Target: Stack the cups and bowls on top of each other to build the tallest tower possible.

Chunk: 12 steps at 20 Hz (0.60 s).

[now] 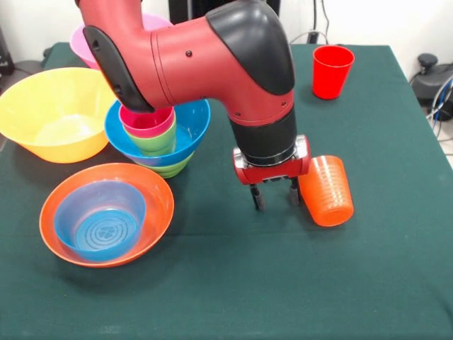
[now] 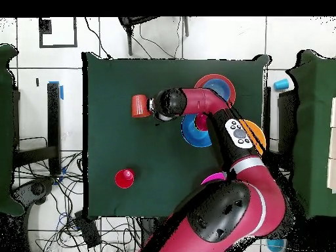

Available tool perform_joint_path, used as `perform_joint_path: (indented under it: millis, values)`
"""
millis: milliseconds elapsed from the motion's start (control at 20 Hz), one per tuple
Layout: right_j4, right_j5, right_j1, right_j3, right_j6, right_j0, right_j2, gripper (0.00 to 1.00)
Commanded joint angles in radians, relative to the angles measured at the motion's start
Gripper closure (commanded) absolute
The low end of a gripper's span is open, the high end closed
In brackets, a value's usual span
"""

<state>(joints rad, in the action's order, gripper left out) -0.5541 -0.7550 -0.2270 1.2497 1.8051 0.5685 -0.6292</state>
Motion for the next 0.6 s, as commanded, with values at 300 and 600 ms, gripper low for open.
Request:
perform_joint_path:
  millis: [300,600]
  values:
    - [-0.043,-0.118,-0.086,0.068,-0.274,-0.010,-0.019,0.00]
    - [-0.044,-0.121,-0.215,0.216,-0.230,-0.008,0.001,0.00]
